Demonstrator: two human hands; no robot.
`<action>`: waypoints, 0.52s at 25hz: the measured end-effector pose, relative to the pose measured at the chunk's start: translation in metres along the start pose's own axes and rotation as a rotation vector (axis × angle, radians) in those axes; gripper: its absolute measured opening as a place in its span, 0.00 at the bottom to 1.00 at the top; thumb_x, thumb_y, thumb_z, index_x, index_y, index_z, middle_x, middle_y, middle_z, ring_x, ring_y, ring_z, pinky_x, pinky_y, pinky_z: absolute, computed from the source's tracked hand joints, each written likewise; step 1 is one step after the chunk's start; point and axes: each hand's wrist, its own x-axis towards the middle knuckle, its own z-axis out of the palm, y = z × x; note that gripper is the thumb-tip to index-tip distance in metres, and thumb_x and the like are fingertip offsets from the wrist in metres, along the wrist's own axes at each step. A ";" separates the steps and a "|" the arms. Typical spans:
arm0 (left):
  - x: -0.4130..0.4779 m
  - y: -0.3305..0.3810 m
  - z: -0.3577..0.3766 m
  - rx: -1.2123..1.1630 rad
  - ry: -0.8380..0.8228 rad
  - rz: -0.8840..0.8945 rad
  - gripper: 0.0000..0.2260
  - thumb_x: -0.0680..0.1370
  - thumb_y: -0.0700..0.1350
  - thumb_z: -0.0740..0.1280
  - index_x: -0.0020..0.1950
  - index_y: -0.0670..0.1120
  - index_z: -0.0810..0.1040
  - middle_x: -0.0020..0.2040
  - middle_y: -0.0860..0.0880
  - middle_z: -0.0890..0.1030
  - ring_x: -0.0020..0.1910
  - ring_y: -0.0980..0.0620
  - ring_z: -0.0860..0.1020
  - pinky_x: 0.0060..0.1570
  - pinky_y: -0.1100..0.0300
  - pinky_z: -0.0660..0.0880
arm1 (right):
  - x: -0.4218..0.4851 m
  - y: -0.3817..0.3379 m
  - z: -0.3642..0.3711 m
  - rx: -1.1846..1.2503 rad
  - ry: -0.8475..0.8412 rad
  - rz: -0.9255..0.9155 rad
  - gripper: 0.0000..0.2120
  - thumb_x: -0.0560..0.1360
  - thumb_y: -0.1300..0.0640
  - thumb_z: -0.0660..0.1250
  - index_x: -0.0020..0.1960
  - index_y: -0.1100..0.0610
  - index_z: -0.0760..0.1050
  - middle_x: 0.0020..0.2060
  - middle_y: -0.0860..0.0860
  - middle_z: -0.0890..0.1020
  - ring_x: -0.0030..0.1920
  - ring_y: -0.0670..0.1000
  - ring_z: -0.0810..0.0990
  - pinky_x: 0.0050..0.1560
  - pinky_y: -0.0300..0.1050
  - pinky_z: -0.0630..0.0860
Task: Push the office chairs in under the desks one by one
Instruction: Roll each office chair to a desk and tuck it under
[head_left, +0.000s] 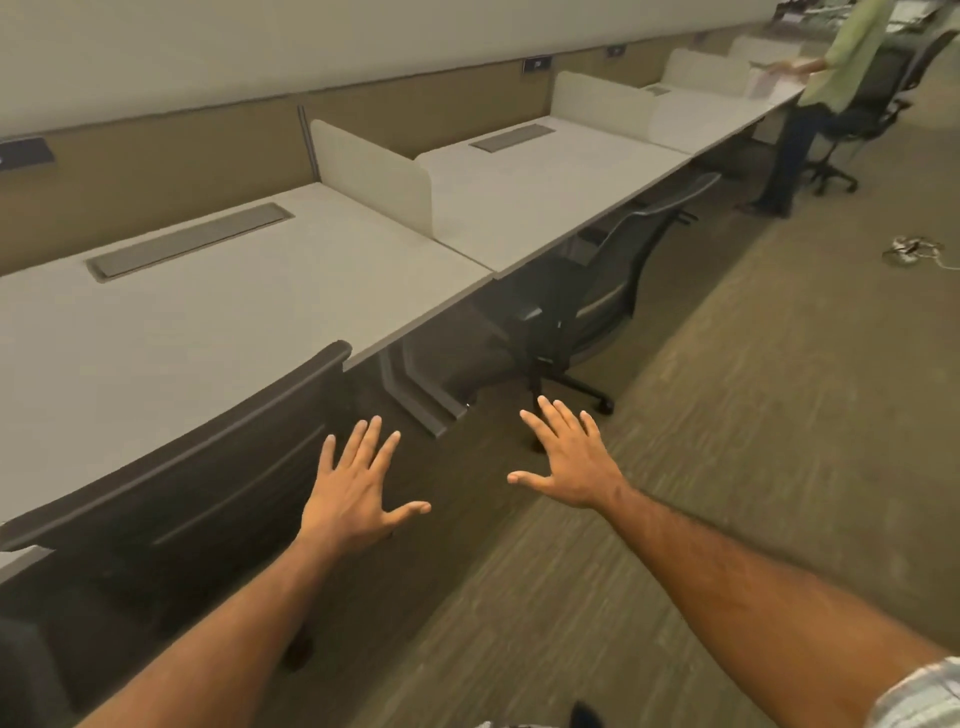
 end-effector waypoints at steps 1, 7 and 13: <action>0.005 0.016 0.002 0.002 -0.008 0.004 0.52 0.67 0.83 0.40 0.82 0.51 0.42 0.81 0.46 0.38 0.80 0.47 0.35 0.77 0.38 0.37 | -0.010 0.021 0.005 0.006 -0.010 0.020 0.56 0.63 0.17 0.38 0.83 0.47 0.48 0.83 0.53 0.47 0.82 0.54 0.44 0.79 0.62 0.45; 0.038 0.133 0.027 -0.004 -0.081 0.009 0.54 0.66 0.84 0.40 0.82 0.50 0.44 0.81 0.46 0.39 0.79 0.47 0.35 0.77 0.39 0.35 | -0.068 0.156 0.018 0.027 -0.076 0.080 0.57 0.62 0.18 0.39 0.83 0.47 0.45 0.83 0.52 0.46 0.82 0.53 0.43 0.79 0.60 0.43; 0.098 0.243 0.021 -0.007 -0.073 0.048 0.51 0.70 0.81 0.48 0.82 0.49 0.46 0.82 0.45 0.42 0.79 0.48 0.35 0.75 0.41 0.33 | -0.089 0.278 0.004 0.051 -0.087 0.155 0.63 0.55 0.14 0.30 0.83 0.47 0.43 0.83 0.52 0.45 0.82 0.53 0.43 0.79 0.60 0.43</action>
